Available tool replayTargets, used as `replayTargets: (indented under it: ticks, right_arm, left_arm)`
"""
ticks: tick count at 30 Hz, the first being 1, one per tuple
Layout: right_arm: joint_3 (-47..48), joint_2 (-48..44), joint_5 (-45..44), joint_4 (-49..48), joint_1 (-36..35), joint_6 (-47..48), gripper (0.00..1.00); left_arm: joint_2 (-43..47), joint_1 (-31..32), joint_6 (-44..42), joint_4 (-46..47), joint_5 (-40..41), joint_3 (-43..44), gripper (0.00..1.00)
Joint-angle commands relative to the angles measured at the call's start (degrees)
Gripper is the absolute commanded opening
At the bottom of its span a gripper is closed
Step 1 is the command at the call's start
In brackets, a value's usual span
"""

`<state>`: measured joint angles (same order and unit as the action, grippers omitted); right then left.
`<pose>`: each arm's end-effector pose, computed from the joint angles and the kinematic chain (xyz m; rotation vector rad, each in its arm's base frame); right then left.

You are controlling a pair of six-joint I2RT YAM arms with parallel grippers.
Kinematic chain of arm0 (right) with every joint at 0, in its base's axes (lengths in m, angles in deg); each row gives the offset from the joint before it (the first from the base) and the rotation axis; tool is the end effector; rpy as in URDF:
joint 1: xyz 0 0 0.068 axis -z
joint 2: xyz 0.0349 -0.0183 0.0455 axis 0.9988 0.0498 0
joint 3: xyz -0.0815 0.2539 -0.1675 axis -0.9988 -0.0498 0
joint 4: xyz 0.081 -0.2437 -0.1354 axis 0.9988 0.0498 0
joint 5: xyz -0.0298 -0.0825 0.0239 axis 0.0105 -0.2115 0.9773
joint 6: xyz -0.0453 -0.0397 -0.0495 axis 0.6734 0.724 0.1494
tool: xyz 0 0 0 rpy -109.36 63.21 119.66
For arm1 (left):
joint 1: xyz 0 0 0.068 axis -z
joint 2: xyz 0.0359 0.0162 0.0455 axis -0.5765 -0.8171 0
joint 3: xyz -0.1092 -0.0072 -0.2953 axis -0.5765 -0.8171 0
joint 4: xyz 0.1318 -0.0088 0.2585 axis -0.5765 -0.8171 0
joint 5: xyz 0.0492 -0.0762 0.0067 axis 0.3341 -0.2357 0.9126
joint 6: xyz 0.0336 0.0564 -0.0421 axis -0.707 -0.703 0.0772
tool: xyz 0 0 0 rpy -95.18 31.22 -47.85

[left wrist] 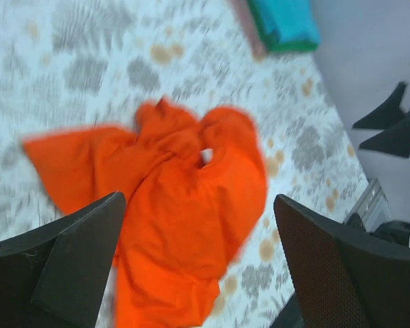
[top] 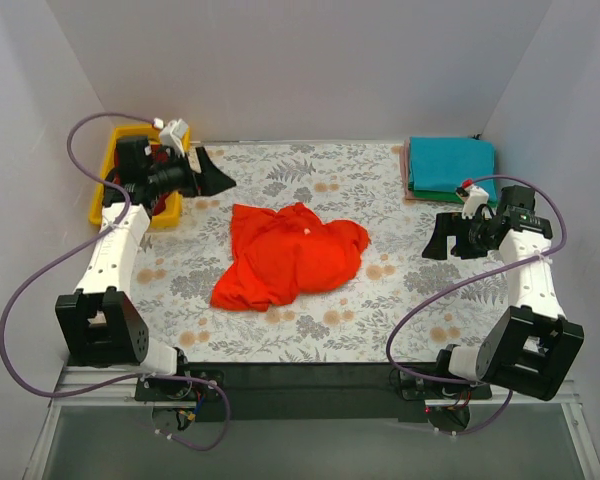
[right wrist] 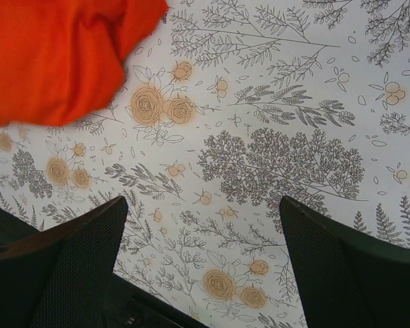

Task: Fold and stack the t-shirts
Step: Move the tshirt to the center of the board, then flatten the tshirt out

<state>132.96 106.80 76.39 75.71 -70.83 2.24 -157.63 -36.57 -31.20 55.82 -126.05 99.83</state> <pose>0.2764 -0.0448 0.2807 -0.2317 2.4707 0.4714 0.3735 -0.0398 0.4087 -0.4144 2.1025 -1.3581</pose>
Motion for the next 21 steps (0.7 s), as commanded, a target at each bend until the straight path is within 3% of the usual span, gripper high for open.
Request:
replayTargets:
  ticks: [1,11,16,21]
  right_arm:
    - [1.4,-2.0,3.4,1.4,-0.4,2.5,0.98]
    - [6.6,7.7,3.3,0.6,-9.0,2.0,0.98]
    - [7.2,12.0,-1.4,-2.1,-16.2,1.7,0.98]
    - [12.6,18.8,-5.4,-4.3,-22.3,0.9,0.96]
  left_arm:
    - [5.7,-4.5,-9.3,-7.2,-4.5,-9.1,0.90]
    - [9.3,-3.4,-23.8,-16.6,1.1,-19.9,0.93]
    - [9.3,-2.3,-27.0,-17.0,3.6,-24.3,0.84]
    - [6.4,3.5,-27.8,-16.5,9.4,-26.5,0.77]
